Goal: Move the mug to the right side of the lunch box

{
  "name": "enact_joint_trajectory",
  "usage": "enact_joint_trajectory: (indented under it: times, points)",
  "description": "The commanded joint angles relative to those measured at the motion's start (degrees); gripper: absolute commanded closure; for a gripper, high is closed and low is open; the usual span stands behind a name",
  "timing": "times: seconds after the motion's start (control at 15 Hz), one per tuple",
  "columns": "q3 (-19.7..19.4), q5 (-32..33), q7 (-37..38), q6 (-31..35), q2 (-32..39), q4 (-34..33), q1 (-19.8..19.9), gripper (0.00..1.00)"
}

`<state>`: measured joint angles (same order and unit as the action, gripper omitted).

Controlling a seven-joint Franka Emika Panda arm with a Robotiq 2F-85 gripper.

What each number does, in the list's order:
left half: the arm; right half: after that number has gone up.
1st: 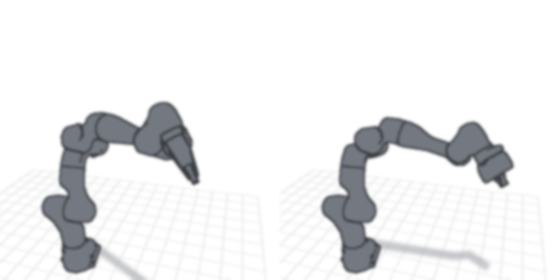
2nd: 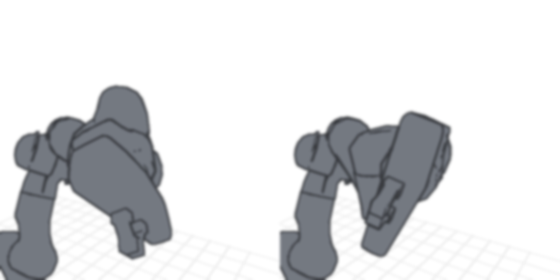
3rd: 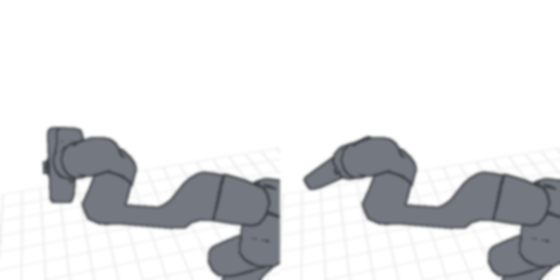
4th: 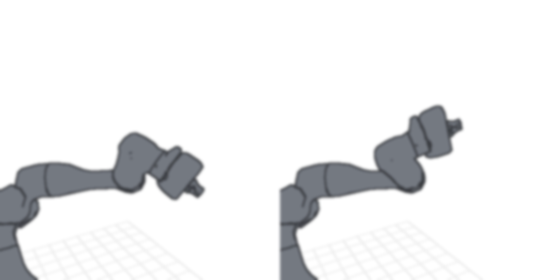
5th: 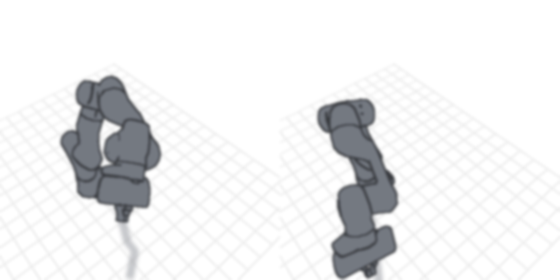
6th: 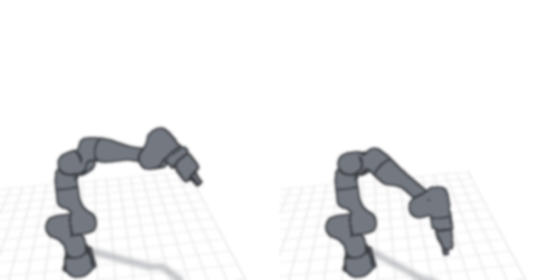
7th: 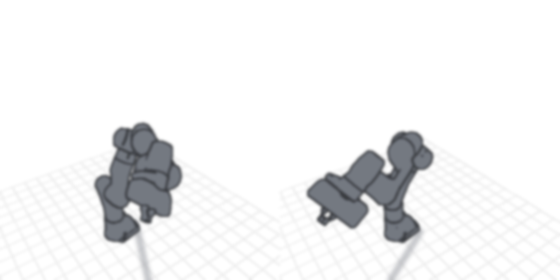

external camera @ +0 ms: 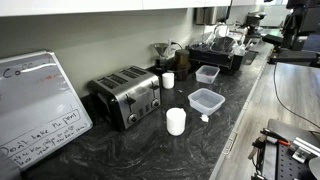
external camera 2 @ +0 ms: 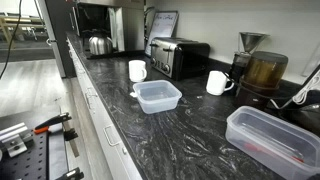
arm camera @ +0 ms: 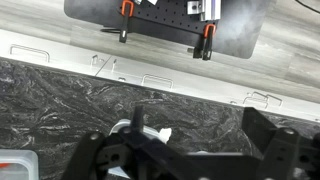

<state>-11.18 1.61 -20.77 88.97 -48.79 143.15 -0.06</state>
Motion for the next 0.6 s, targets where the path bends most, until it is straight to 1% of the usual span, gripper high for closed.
enact_joint_trajectory:
  times: [0.0, 0.47, 0.53]
  points:
    - [0.0, 0.0, 0.0, -0.1, 0.0, -0.1, -0.1, 0.0]
    - [0.0, 0.0, 0.0, -0.1, 0.0, -0.1, -0.1, 0.0]
    - [0.2, 0.6, -0.7, -0.6, 1.1, -0.6, -0.5, 0.0]
